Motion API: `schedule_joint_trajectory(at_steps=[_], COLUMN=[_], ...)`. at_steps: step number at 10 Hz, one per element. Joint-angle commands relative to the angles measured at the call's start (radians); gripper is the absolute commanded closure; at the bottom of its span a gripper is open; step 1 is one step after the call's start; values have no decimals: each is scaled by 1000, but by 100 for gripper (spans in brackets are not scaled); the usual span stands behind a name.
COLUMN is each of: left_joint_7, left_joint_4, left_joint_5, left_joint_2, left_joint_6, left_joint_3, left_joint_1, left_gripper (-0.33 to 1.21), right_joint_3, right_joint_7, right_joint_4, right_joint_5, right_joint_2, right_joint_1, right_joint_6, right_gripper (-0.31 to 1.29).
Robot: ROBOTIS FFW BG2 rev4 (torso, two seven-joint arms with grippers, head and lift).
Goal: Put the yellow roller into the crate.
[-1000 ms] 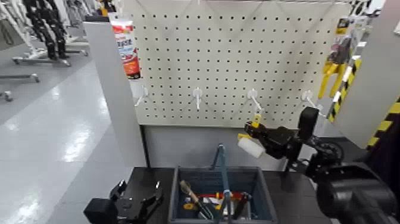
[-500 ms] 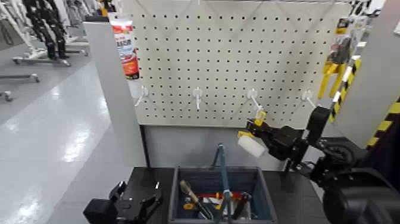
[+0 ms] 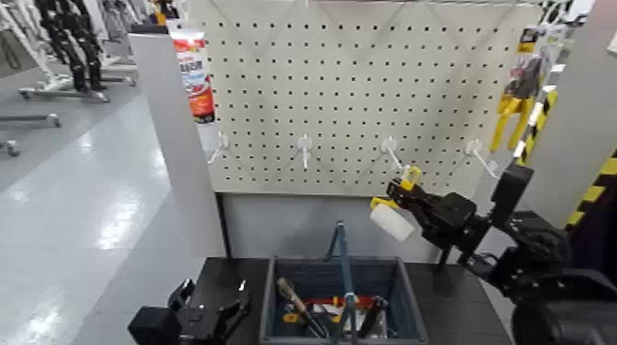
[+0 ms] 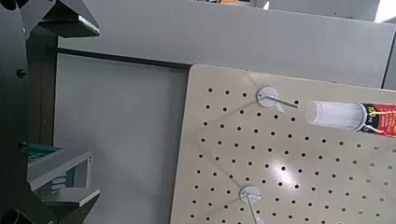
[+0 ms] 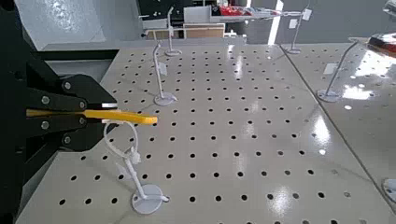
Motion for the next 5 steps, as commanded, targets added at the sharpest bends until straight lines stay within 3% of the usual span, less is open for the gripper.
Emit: schedule_joint_trajectory(at_steps=[1, 5], left_joint_7=[0, 0], left_joint_4=[0, -3], left_joint_5=[0, 2], left_joint_2=[0, 2], left_joint_6=[-1, 0], left_joint_3=[1, 1], left_joint_1=[2, 3], left_gripper=[10, 11], right_joint_3=[-44, -116], right_joint_7=[1, -4], right_joint_4=[-86, -171], right_joint_5=[-36, -69], right_joint_2=[16, 37], right_joint_1=[66, 155], right_joint_6=[40, 94], right_gripper=[128, 128])
